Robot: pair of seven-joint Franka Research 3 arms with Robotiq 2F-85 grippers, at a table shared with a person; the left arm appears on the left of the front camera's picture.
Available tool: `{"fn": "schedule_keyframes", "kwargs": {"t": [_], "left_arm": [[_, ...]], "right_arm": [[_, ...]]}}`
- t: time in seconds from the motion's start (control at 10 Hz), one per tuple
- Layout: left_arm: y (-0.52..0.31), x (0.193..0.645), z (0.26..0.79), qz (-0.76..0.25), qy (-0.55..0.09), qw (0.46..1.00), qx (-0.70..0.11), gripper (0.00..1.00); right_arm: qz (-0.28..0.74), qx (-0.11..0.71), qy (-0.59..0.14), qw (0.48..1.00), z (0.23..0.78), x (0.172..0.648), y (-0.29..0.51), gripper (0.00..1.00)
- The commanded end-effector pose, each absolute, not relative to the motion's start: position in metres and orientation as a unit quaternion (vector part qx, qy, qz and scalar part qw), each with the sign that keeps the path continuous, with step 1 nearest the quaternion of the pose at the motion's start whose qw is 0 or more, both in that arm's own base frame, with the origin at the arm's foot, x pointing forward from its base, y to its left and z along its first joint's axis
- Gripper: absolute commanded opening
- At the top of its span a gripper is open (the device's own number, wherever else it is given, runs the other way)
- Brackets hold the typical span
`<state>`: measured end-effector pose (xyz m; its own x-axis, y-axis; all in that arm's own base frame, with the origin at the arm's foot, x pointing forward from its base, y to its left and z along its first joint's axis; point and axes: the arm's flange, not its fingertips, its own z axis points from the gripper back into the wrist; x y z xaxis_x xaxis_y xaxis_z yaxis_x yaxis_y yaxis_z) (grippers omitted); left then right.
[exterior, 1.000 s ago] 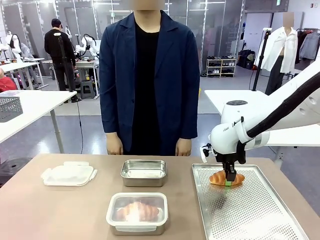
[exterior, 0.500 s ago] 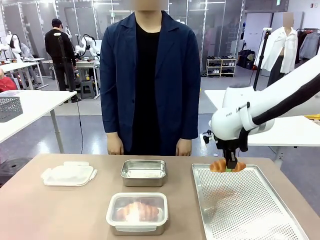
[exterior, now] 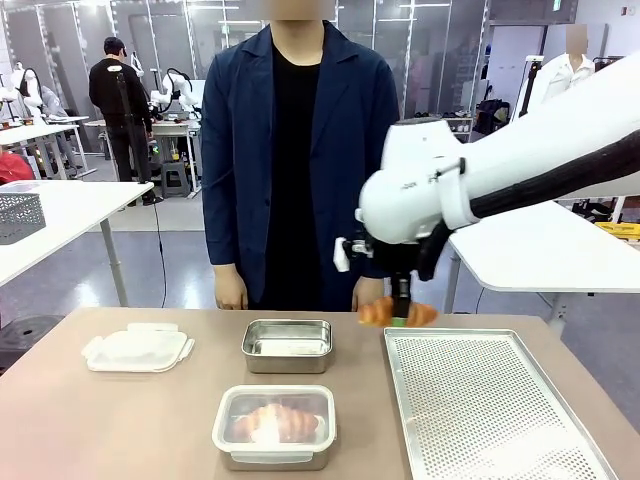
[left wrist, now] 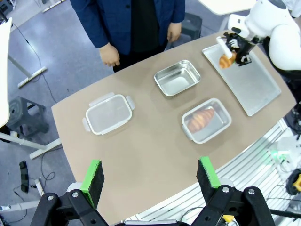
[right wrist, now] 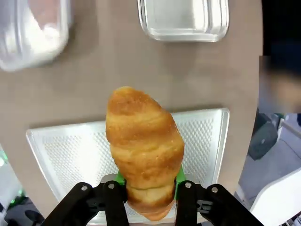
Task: Place the bread into the airtight container.
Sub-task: Pick up a Butter Roll and place it into an empty Airtight Container.
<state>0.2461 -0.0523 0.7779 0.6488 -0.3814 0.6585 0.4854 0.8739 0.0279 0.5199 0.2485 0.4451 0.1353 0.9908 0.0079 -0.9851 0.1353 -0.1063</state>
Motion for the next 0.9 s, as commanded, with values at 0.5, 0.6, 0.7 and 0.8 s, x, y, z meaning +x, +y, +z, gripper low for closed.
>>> {"fn": "schedule_keyframes", "kwargs": {"t": [0.5,0.6,0.7,0.8], "left_arm": [[-0.052,0.245,0.778,-0.246,-0.343,0.903,-0.077,1.00],[-0.052,0.245,0.778,-0.246,-0.343,0.903,-0.077,1.00],[-0.052,0.245,0.778,-0.246,-0.343,0.903,-0.077,1.00],[-0.052,0.245,0.778,-0.246,-0.343,0.903,-0.077,1.00]], "right_arm": [[0.629,-0.027,-0.047,0.776,0.426,0.547,0.409,0.40],[0.625,-0.024,-0.048,0.779,0.422,0.552,0.417,0.40],[0.622,-0.030,-0.050,0.781,0.417,0.558,0.424,0.40],[0.620,-0.034,-0.047,0.782,0.410,0.565,0.429,0.40]]}}
